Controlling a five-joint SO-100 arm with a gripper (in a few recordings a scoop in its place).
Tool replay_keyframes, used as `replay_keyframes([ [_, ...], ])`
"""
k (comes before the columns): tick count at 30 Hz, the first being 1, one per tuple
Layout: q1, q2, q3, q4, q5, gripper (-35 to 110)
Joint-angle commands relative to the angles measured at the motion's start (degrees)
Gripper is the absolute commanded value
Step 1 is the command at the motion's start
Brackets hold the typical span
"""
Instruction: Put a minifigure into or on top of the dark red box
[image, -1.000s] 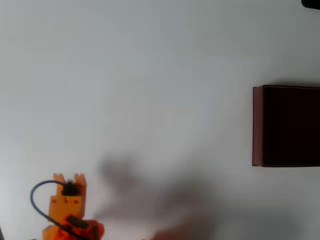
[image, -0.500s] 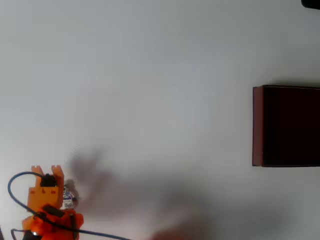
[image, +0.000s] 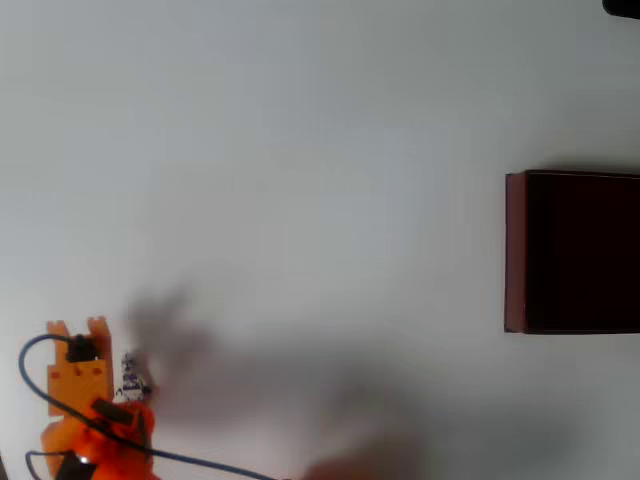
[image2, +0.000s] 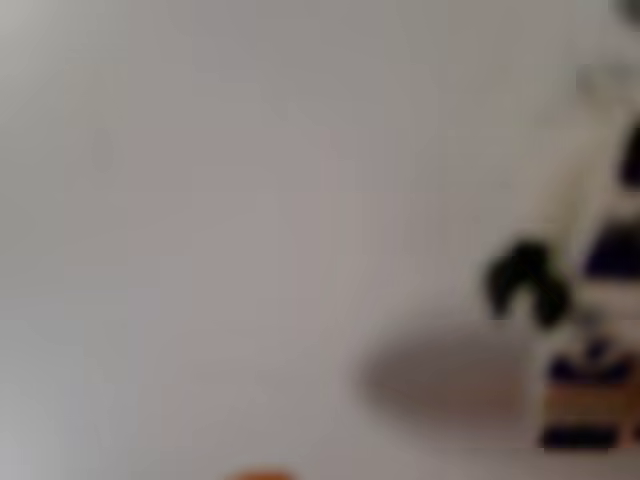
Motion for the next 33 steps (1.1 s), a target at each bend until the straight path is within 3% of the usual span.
replay_keyframes([
  [1,0.4,5.1,3.5,-2.0,1.3,18],
  [14,2.2,5.9,3.5,-2.6,-0.5,18],
  [33,2.8,2.5,9.8,-19.2,-0.8,17],
])
